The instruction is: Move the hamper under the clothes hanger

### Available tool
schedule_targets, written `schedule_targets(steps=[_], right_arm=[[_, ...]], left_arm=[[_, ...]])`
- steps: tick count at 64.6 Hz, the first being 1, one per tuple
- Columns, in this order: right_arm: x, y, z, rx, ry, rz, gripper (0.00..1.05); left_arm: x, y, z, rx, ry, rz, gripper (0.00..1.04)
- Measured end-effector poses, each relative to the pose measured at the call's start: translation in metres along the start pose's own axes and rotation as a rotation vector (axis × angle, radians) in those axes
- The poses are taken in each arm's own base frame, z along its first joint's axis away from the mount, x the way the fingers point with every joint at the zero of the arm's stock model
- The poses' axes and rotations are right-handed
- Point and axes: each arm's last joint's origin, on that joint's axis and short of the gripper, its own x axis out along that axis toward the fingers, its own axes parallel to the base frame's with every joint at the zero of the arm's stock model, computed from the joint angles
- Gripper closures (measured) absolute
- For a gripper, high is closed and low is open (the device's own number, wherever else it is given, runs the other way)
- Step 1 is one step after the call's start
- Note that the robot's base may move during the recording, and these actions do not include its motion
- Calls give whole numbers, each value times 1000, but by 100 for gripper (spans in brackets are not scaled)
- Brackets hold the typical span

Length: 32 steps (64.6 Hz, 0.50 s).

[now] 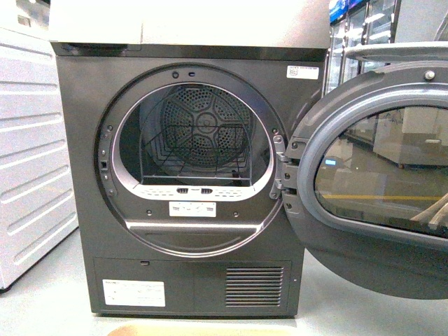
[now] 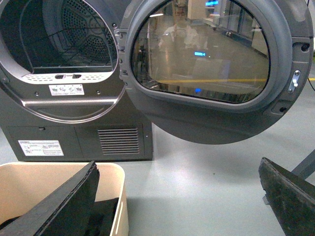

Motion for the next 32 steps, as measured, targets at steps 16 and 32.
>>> schedule_targets(steps=[16, 32], right_arm=[[0, 0, 0, 0, 0, 0, 8], [1, 0, 0, 31, 141, 68, 8]], left_arm=[[0, 0, 0, 0, 0, 0, 7], [24, 11, -1, -151, 392, 120, 7]])
